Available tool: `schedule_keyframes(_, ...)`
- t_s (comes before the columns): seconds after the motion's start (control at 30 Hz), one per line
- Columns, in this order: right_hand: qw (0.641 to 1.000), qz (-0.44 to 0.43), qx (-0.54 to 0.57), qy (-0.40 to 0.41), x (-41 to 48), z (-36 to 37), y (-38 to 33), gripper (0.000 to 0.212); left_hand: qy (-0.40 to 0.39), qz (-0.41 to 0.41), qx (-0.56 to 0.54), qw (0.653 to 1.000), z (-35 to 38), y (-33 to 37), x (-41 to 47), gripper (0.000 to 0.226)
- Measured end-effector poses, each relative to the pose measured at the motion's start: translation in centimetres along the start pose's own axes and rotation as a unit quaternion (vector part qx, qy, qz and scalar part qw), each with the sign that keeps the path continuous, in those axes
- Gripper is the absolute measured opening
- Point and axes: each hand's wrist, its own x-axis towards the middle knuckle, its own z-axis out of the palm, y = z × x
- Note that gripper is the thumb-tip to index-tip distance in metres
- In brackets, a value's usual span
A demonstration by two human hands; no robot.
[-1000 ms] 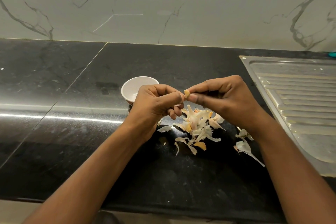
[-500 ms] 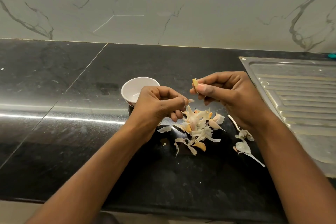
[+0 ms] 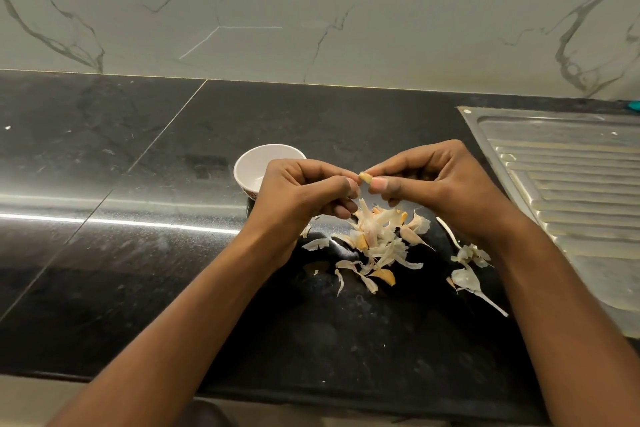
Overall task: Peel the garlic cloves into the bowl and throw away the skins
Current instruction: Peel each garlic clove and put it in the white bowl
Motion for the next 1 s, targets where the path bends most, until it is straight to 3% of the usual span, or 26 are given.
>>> schedule_keyframes(0.37, 1.000, -0.006, -0.010, -0.029, -0.1, 0.1, -0.1, 0.023, -0.006, -0.032, -0.019, 0.999, 0.0, -0.1, 0.0, 0.009)
schedule_keyframes(0.6, 0.999, -0.010, 0.002, -0.033, -0.1, 0.4, -0.3, 0.024, 0.003, -0.023, -0.022, 0.999, 0.1, -0.3, 0.1, 0.019)
schedule_keyframes(0.77, 0.999, -0.013, 0.036, -0.018, 0.0, 0.7, -0.3, 0.025, 0.000, -0.034, -0.057, 0.998, 0.3, -0.2, 0.4, 0.019)
schedule_keyframes(1.0, 0.992, -0.012, 0.121, 0.038, 0.0, 0.8, -0.6, 0.022, -0.008, -0.036, -0.017, 0.999, 0.3, -0.3, 0.1, 0.016)
